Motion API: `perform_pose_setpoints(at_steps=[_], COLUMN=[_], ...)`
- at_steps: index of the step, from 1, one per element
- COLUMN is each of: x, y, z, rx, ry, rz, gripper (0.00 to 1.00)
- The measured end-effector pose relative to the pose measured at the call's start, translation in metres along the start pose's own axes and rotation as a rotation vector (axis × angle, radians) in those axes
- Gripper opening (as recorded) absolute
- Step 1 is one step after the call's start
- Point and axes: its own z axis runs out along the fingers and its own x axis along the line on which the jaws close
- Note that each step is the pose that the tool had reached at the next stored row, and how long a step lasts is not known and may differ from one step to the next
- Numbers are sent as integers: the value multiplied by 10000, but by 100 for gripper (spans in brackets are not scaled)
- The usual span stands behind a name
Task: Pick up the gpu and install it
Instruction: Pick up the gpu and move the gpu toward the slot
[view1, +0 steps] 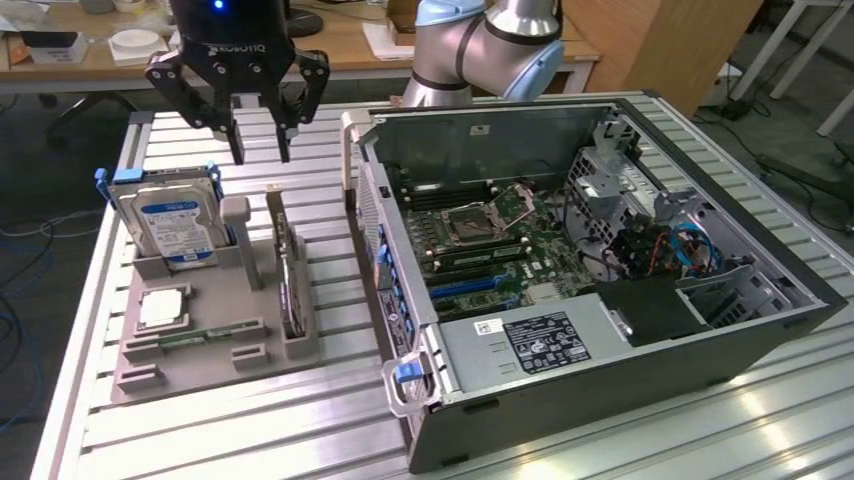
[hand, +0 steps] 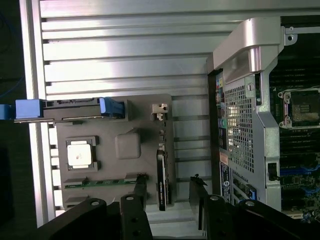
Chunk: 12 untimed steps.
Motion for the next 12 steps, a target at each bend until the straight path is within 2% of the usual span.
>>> perform_pose_setpoints(at_steps=[1, 12], x=[0, -3], y=[0, -42], z=[0, 7], rx=[0, -1], ry=[0, -1], rz=[0, 1], gripper=[47, 47])
